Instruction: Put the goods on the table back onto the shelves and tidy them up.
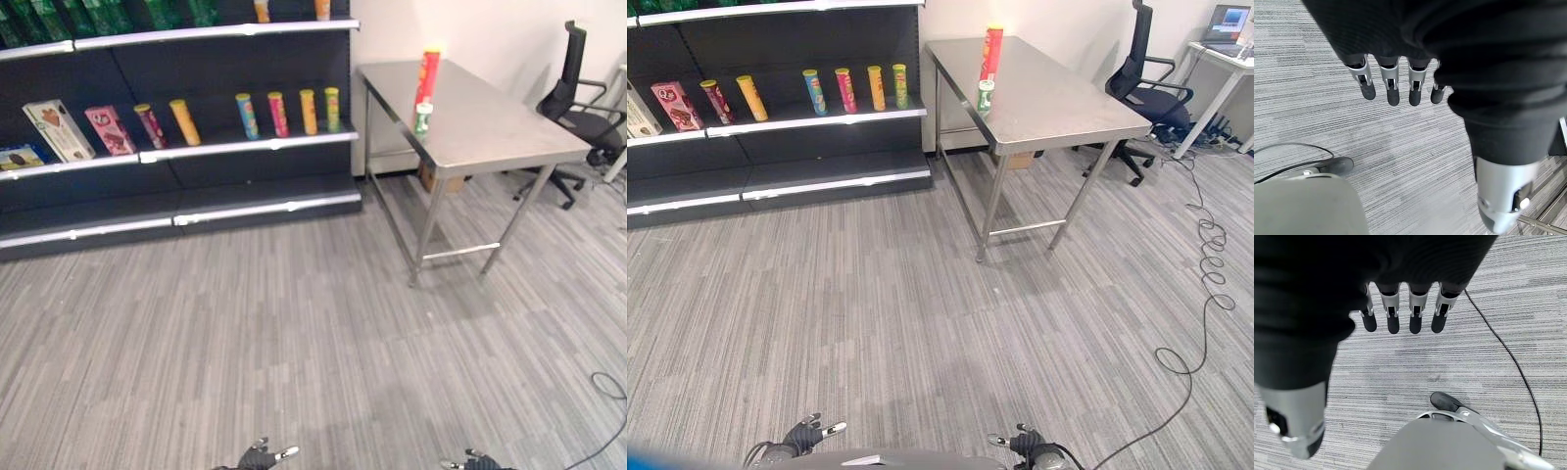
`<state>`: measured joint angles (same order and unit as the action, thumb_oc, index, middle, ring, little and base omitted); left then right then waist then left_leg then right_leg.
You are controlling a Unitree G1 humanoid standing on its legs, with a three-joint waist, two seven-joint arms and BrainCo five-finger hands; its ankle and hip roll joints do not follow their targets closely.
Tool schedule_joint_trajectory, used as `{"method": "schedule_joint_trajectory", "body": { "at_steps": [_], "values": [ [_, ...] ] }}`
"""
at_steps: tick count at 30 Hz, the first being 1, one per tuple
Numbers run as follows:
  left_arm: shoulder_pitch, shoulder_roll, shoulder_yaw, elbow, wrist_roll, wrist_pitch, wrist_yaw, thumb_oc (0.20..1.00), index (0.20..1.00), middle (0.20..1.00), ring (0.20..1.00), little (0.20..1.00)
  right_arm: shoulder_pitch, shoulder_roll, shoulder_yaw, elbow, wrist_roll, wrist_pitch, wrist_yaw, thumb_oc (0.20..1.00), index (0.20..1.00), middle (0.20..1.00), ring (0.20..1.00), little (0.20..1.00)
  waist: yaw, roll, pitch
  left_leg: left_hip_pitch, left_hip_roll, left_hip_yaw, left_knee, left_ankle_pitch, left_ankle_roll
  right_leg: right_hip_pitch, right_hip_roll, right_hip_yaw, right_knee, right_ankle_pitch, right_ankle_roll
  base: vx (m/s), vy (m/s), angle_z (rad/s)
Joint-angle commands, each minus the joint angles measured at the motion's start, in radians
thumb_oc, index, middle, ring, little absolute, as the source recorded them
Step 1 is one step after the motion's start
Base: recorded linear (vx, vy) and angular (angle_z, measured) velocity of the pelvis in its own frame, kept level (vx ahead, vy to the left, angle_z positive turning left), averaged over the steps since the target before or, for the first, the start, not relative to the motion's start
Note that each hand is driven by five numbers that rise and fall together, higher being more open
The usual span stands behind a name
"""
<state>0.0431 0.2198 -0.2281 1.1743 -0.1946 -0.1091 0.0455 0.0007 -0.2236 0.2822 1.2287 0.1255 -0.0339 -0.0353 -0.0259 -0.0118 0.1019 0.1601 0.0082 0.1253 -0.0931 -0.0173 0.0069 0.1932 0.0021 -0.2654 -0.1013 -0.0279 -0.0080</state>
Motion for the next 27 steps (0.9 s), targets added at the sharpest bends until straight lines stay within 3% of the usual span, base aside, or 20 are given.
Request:
{"method": "schedule_joint_trajectory", "body": {
  "at_steps": [1, 18, 20, 22, 23, 26, 27],
  "values": [
    [-0.075, -0.017, -0.017, 0.030, -0.035, -0.034, 0.003, 1.000, 1.000, 1.000, 1.000, 1.000, -0.075, -0.025, 0.033, 0.027, -0.006, -0.024, 0.000, 1.000, 1.000, 1.000, 1.000, 1.000, -0.013, -0.022, 0.001, 0.014, 0.053, 0.035, 0.013, -0.031, -0.067, 0.017, -0.091, -0.018, 0.014, -0.076, 0.109, 0.00, 0.000, 0.00],
    [-0.078, -0.010, -0.034, 0.049, 0.010, -0.029, -0.004, 1.000, 1.000, 1.000, 1.000, 1.000, -0.094, -0.024, 0.051, 0.026, -0.036, -0.014, 0.005, 1.000, 1.000, 1.000, 1.000, 1.000, 0.006, -0.019, 0.001, -0.009, 0.023, 0.022, 0.006, -0.040, -0.046, -0.011, -0.119, -0.019, 0.014, -0.051, 0.130, 0.00, 0.043, 0.00],
    [-0.083, -0.007, -0.034, 0.041, 0.004, -0.031, -0.002, 1.000, 1.000, 1.000, 1.000, 1.000, -0.102, -0.025, 0.054, 0.026, -0.047, -0.011, 0.006, 1.000, 1.000, 1.000, 1.000, 1.000, 0.015, -0.019, 0.008, -0.024, 0.001, 0.007, 0.010, -0.047, -0.027, -0.035, -0.135, -0.012, 0.032, -0.041, 0.142, -0.02, 0.181, -0.02],
    [-0.083, 0.000, -0.027, 0.030, -0.001, -0.033, -0.003, 1.000, 1.000, 1.000, 1.000, 1.000, -0.107, -0.026, 0.052, 0.023, -0.052, -0.009, 0.009, 1.000, 1.000, 1.000, 1.000, 1.000, 0.023, -0.019, 0.018, -0.029, -0.015, 0.006, 0.016, -0.061, -0.002, -0.098, -0.162, 0.000, 0.143, -0.049, 0.157, -0.03, 0.249, -0.09],
    [-0.084, 0.006, -0.023, 0.035, 0.000, -0.032, -0.004, 1.000, 1.000, 1.000, 1.000, 1.000, -0.108, -0.026, 0.047, 0.020, -0.049, -0.009, 0.014, 1.000, 1.000, 1.000, 1.000, 1.000, 0.023, -0.017, 0.032, -0.023, -0.023, 0.003, 0.018, -0.068, 0.015, -0.158, -0.190, 0.012, 0.270, -0.043, 0.178, -0.01, 0.247, -0.10],
    [-0.086, 0.012, -0.022, 0.039, 0.009, -0.029, -0.006, 1.000, 1.000, 1.000, 1.000, 1.000, -0.105, -0.033, 0.039, 0.015, -0.046, -0.010, 0.016, 1.000, 1.000, 1.000, 1.000, 1.000, 0.007, -0.017, 0.062, -0.001, -0.047, -0.020, 0.015, -0.072, 0.044, -0.254, -0.226, 0.054, 0.485, 0.055, 0.202, 0.03, 0.217, -0.08],
    [-0.091, 0.017, -0.027, 0.042, 0.020, -0.028, -0.009, 1.000, 1.000, 1.000, 1.000, 1.000, -0.100, -0.034, 0.035, 0.007, -0.039, -0.014, 0.013, 1.000, 1.000, 1.000, 1.000, 1.000, -0.007, -0.010, 0.073, 0.012, -0.043, -0.034, 0.013, -0.079, 0.048, -0.312, -0.213, 0.090, 0.584, 0.057, 0.194, 0.05, 0.142, 0.17]
  ]
}}
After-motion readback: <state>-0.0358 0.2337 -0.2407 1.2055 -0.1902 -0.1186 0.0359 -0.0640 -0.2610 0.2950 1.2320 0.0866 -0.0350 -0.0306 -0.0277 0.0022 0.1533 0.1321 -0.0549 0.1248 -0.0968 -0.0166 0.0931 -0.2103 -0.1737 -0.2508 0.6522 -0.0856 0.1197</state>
